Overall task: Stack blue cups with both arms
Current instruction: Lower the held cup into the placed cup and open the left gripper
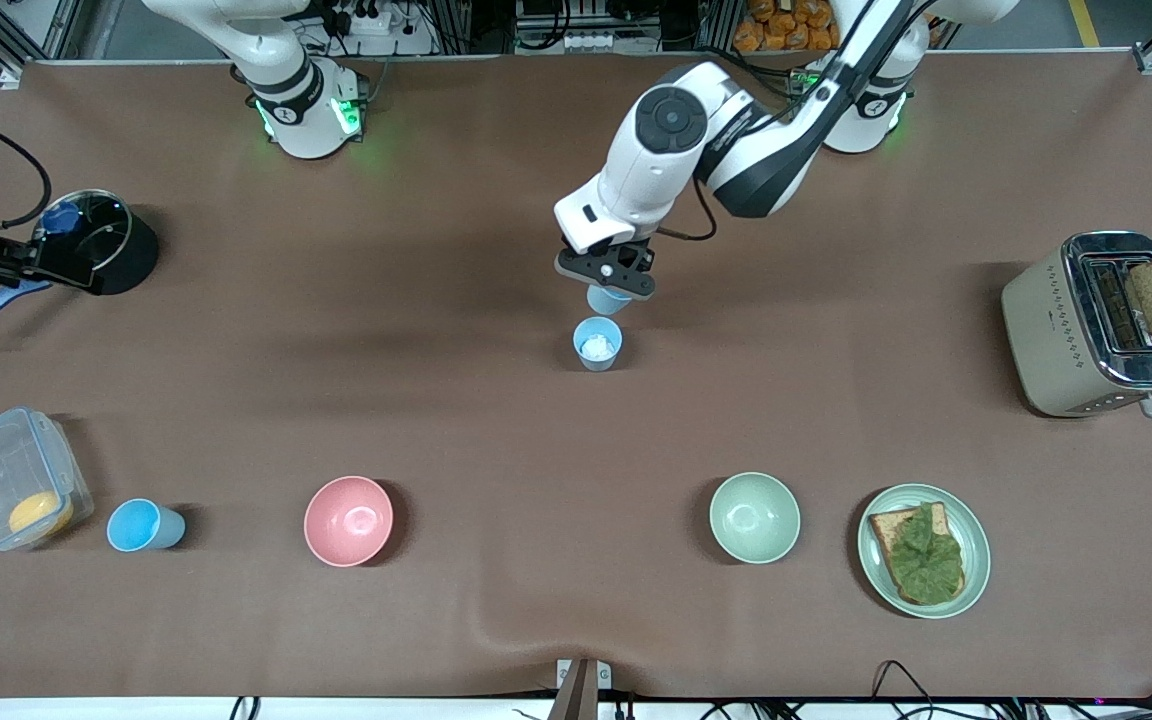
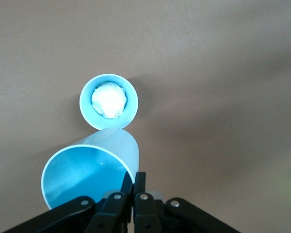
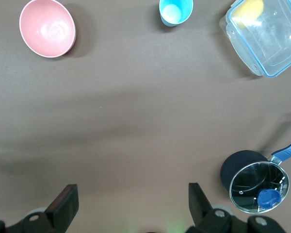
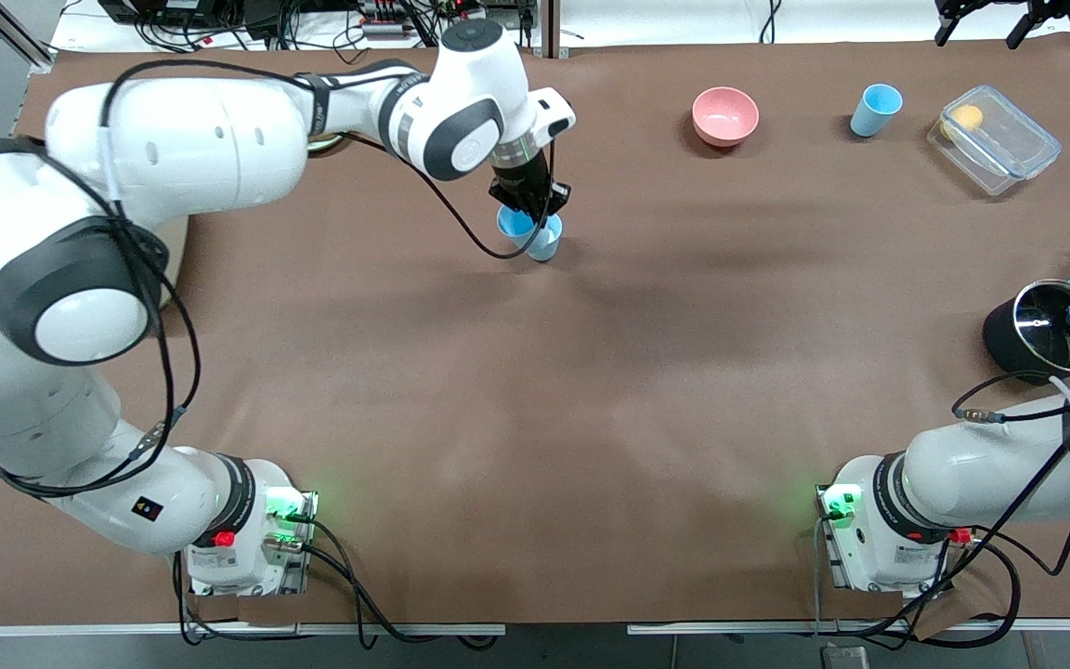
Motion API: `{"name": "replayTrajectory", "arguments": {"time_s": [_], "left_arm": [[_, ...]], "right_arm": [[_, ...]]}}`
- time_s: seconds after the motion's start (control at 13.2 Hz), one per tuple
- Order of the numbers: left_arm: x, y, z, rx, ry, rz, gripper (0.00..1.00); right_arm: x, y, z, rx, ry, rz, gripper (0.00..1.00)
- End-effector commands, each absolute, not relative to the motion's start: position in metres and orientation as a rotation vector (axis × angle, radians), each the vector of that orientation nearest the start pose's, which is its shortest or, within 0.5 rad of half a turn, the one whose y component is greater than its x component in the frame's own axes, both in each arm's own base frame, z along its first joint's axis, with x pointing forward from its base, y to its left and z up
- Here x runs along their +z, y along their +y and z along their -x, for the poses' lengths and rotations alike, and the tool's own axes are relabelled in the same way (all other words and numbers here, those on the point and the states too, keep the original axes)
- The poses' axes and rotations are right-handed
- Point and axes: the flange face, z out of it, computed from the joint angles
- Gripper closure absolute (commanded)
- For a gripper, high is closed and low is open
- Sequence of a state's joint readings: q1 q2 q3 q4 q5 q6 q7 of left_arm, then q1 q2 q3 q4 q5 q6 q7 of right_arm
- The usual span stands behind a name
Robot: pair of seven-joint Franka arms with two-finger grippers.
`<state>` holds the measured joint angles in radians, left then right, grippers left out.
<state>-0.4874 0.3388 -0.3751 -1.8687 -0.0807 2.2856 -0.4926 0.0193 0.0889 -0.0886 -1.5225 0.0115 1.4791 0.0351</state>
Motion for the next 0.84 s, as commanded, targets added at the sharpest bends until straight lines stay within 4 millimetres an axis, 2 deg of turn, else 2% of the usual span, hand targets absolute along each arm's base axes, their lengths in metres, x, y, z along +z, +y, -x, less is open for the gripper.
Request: {"name": "replayTrajectory", "arguments": {"time_s": [0.0, 0.23, 0.46, 0.76], "left_arm": [[0.351, -0.487, -0.438, 0.030, 0.471, 3.314, 1.00], [0.350, -0.499, -0.444, 0.021, 0.433, 3.330, 1.00], [0.332, -0.495, -0.453, -0.005, 0.446, 3.296, 1.00], [0.326, -0.481, -0.469, -0.031, 0.410, 3.285, 1.00]], "right_arm": [[0.590, -0.039, -0.569, 0.205, 0.189, 3.141, 0.00], [0.589, -0.038, -0.570, 0.210, 0.186, 3.141, 0.00], [0.588, -0.040, -0.569, 0.215, 0.191, 3.140, 0.00], [0.587, -0.039, -0.569, 0.220, 0.191, 3.140, 0.00]]}}
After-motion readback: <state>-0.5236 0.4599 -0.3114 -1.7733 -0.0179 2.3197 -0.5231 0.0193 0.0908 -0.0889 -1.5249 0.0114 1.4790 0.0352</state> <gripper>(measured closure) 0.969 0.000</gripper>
